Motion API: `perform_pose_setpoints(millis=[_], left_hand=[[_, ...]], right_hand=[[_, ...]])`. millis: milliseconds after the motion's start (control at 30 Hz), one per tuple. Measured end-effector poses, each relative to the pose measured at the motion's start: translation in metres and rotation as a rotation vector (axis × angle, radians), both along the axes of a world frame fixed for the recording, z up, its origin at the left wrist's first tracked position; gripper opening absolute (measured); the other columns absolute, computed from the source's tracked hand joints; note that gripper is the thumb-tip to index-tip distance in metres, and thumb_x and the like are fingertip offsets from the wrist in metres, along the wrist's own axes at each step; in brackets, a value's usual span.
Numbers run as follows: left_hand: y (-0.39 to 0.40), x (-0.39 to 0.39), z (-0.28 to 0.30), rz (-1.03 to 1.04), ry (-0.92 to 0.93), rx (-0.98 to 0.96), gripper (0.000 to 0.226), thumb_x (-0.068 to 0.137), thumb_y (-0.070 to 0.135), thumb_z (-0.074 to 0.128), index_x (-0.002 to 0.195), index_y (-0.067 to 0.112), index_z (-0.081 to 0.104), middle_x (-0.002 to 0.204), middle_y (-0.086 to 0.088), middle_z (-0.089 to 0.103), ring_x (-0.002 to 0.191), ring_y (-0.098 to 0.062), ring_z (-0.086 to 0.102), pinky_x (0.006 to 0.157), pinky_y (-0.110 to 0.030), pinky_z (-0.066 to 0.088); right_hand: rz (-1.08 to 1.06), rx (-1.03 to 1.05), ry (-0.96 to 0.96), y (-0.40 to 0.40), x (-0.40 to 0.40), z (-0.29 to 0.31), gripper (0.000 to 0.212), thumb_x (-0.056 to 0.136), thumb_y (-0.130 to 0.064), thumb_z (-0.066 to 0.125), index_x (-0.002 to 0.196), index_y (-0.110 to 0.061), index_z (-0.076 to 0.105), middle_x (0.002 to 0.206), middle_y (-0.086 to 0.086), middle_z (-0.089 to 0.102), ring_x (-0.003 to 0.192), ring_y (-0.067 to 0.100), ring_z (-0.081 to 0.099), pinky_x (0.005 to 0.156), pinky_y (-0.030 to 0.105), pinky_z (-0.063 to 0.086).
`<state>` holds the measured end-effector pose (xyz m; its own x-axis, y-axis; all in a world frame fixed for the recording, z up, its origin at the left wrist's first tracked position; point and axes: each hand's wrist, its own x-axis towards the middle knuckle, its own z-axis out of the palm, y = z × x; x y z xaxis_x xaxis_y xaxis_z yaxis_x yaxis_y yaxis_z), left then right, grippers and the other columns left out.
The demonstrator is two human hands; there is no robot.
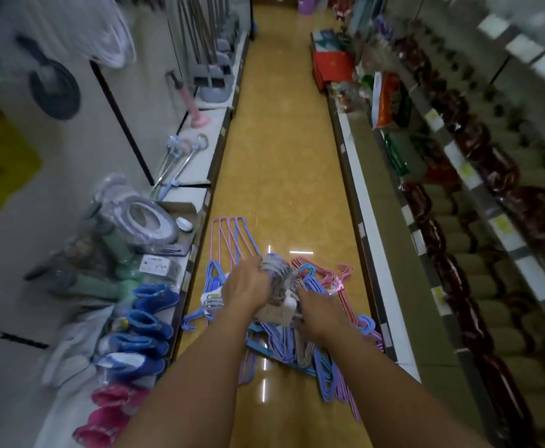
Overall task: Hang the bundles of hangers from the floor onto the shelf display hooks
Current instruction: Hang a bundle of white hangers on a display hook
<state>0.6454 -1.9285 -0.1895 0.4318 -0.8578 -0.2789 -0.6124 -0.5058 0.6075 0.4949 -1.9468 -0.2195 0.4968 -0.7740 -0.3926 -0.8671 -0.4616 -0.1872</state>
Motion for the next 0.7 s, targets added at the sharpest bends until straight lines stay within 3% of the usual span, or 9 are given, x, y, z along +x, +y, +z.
perform_pose_setpoints(millis=[233, 300, 400, 467, 567, 700], left_hand=[[0.021, 0.030, 0.074, 0.235, 0.186, -0.059, 0.005, 0.078, 0.010, 0.053, 0.074, 0.012, 0.057, 0.094, -0.020, 0.062, 0.081, -0.034, 0.055, 0.066, -0.035, 0.038], [0.033, 0.034, 0.082, 0.244, 0.246, -0.118, 0.012, 0.082, 0.012, 0.053, 0.091, 0.014, 0.061, 0.089, -0.013, 0.062, 0.074, -0.028, 0.053, 0.064, -0.034, 0.039], [0.056, 0.038, 0.081, 0.213, 0.344, -0.168, 0.044, 0.084, 0.004, 0.055, 0.127, 0.013, 0.050, 0.088, -0.004, 0.056, 0.075, -0.021, 0.051, 0.064, -0.030, 0.039], [0.075, 0.040, 0.079, 0.160, 0.251, -0.082, 0.049, 0.083, 0.003, 0.055, 0.131, 0.013, 0.046, 0.100, -0.004, 0.058, 0.083, -0.020, 0.054, 0.068, -0.028, 0.043], [0.100, 0.039, 0.077, 0.023, -0.050, 0.095, 0.052, 0.082, 0.009, 0.053, 0.132, 0.022, 0.048, 0.122, -0.008, 0.060, 0.107, -0.029, 0.057, 0.083, -0.033, 0.048], [0.129, 0.027, 0.088, 0.106, -0.256, 0.074, 0.028, 0.086, 0.020, 0.051, 0.114, 0.024, 0.059, 0.115, -0.008, 0.066, 0.103, -0.032, 0.060, 0.079, -0.037, 0.050]], right_hand=[[0.008, -0.104, -0.027, 0.008, 0.031, 0.069, 0.043, 0.089, -0.006, 0.051, 0.130, -0.015, 0.046, 0.119, 0.010, 0.060, 0.108, 0.030, 0.058, 0.084, 0.038, 0.048], [0.022, -0.131, -0.015, 0.013, 0.035, 0.083, 0.038, 0.090, -0.005, 0.048, 0.127, -0.013, 0.047, 0.117, 0.011, 0.061, 0.108, 0.031, 0.058, 0.083, 0.037, 0.047], [0.044, -0.119, -0.012, 0.019, 0.040, 0.101, 0.035, 0.091, -0.003, 0.045, 0.126, -0.010, 0.045, 0.120, 0.014, 0.058, 0.109, 0.033, 0.056, 0.078, 0.036, 0.042], [0.035, -0.089, -0.056, 0.021, 0.043, 0.111, 0.033, 0.092, -0.001, 0.043, 0.124, -0.008, 0.046, 0.122, 0.016, 0.057, 0.109, 0.033, 0.055, 0.073, 0.034, 0.038], [0.059, -0.030, -0.119, 0.024, 0.049, 0.123, 0.032, 0.092, -0.002, 0.043, 0.123, -0.007, 0.048, 0.124, 0.017, 0.057, 0.109, 0.033, 0.055, 0.071, 0.032, 0.036], [0.209, 0.010, -0.133, 0.034, 0.056, 0.138, 0.034, 0.094, -0.006, 0.044, 0.127, -0.011, 0.050, 0.127, 0.014, 0.056, 0.112, 0.034, 0.054, 0.078, 0.036, 0.042]])
